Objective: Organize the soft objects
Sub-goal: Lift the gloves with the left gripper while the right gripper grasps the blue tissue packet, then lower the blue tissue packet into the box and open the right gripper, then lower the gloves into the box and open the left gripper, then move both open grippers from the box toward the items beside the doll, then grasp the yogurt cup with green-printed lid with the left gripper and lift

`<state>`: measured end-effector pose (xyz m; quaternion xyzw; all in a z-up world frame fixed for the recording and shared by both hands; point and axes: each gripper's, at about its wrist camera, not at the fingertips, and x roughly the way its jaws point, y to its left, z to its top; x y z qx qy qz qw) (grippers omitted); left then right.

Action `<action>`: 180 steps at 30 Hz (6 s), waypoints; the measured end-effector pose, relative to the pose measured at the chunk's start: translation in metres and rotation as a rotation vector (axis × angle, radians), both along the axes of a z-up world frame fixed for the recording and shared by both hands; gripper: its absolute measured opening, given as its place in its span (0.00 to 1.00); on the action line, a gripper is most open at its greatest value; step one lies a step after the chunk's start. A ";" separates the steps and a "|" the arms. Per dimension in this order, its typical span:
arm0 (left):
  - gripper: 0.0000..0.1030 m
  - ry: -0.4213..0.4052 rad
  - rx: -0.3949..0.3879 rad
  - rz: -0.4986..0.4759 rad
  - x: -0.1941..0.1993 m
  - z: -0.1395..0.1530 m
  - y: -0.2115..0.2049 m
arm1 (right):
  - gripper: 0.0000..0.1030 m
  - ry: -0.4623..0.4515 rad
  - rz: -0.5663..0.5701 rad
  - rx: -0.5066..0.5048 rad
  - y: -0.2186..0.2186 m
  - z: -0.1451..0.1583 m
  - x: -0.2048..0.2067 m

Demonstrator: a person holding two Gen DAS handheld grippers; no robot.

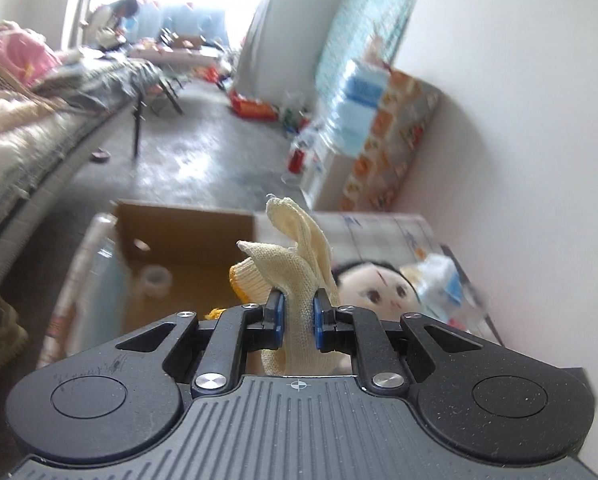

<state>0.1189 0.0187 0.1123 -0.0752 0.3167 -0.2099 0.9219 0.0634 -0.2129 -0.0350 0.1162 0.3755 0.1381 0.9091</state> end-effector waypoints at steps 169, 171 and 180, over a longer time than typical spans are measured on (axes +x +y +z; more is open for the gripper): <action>0.92 -0.020 0.208 -0.472 0.040 -0.096 -0.263 | 0.84 -0.278 -0.437 -0.023 -0.160 -0.019 -0.035; 0.87 -0.020 0.274 -0.504 0.050 -0.105 -0.279 | 0.77 -0.272 -0.427 -0.015 -0.159 -0.026 -0.026; 0.72 -0.086 0.482 -0.602 0.070 -0.125 -0.317 | 0.65 -0.247 -0.388 -0.039 -0.164 -0.045 0.004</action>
